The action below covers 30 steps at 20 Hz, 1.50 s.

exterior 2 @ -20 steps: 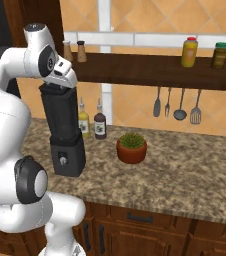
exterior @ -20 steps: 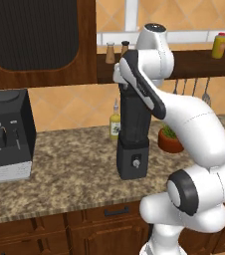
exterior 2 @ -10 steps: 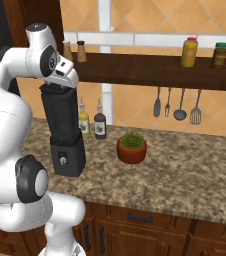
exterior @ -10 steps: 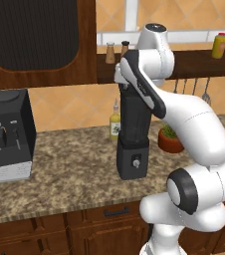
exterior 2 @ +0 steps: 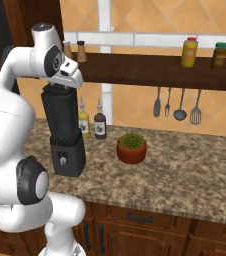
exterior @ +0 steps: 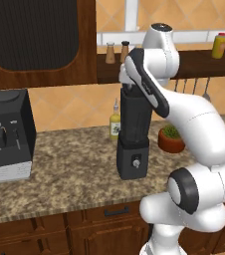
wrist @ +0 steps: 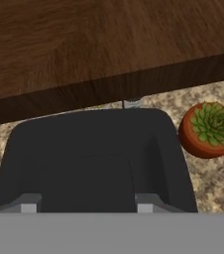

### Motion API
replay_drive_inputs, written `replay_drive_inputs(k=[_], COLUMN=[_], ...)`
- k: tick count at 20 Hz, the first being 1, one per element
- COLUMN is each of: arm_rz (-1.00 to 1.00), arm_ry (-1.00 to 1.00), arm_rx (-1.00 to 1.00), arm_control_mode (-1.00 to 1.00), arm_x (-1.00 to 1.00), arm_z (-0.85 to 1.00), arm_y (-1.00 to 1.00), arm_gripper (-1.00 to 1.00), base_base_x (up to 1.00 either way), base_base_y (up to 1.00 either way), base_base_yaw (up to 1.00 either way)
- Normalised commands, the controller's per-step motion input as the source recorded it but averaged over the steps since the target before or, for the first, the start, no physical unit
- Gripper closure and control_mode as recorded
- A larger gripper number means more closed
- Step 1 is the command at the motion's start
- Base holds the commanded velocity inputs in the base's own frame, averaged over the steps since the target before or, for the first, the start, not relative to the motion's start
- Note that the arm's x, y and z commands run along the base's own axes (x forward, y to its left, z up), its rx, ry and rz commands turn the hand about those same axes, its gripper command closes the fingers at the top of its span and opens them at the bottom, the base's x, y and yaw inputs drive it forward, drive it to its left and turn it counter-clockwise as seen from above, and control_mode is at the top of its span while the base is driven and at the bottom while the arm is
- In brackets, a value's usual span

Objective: Close the lid blender by securely placing the lid on top.

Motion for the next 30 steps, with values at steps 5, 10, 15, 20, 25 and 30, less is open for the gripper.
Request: replay_drive_inputs(k=[5, 10, 15, 20, 25, 30], arm_rz=[0.0, 0.04, 0.08, 0.12, 0.11, 0.07], arm_ry=[0.07, 0.08, 0.08, 0.08, 0.08, 0.08], arm_rx=[0.0, 0.0, 0.0, 0.0, 0.0, 0.0], arm_control_mode=[-1.0, -1.0, -1.0, -1.0, -1.0, -1.0], arm_x=[0.03, 0.06, 0.0, -0.09, -0.26, -0.25], arm_z=[0.0, -0.02, -0.1, -0.13, -0.04, 0.0], arm_y=[-0.12, 0.01, 0.02, 0.06, 0.13, 0.1], arm_gripper=[1.0, 1.0, 1.0, 1.0, 1.0, 1.0], base_base_x=[0.0, 0.0, 0.0, 0.0, 0.0, 0.0], base_base_y=[0.0, 0.0, 0.0, 0.0, 0.0, 0.0], base_base_yaw=[0.0, 0.0, 0.0, 0.0, 0.0, 0.0])
